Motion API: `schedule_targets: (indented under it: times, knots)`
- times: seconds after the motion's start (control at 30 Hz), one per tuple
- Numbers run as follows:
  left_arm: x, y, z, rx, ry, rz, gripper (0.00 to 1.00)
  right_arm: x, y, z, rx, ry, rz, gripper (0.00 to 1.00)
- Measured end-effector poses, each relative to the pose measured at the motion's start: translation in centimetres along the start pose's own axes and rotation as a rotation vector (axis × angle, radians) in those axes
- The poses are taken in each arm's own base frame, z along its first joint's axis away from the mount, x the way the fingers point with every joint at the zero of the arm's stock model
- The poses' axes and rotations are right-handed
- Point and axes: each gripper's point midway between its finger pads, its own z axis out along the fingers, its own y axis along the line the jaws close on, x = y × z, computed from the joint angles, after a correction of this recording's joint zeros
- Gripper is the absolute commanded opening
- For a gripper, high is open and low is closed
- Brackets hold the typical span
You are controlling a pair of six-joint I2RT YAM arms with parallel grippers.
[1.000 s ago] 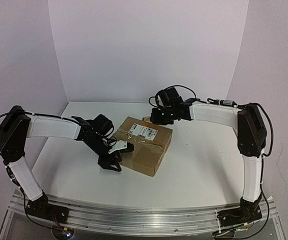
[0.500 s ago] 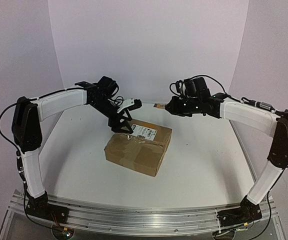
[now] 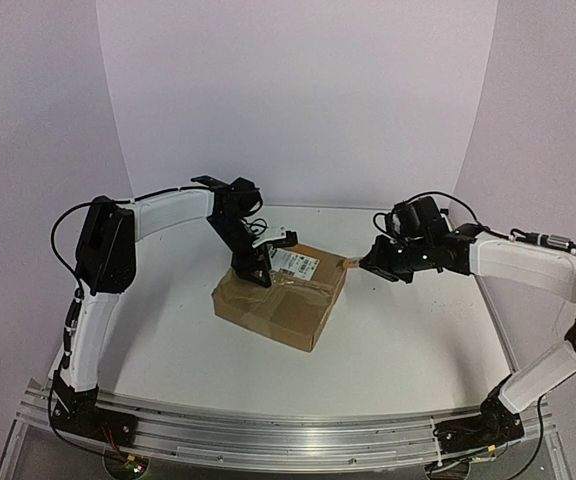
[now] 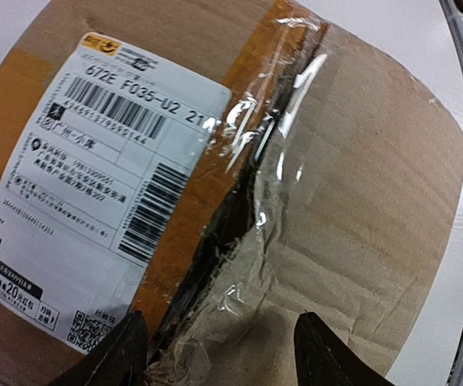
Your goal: Unpack the express box
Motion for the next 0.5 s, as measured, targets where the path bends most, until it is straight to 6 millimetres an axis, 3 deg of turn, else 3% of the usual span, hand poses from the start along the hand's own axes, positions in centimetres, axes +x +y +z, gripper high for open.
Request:
schedule_targets:
  times: [0.2, 0.5]
  knots:
    - [0.7, -1.9, 0.5, 0.075, 0.031, 0.024, 0.40, 0.6, -0.8, -2.1, -0.020, -0.026, 0.066, 0.00]
    - [1.7, -4.4, 0.7, 0.166, 0.071, 0.029, 0.01, 2.1, -4.0, -1.7, 0.053, -0.006, 0.158, 0.00]
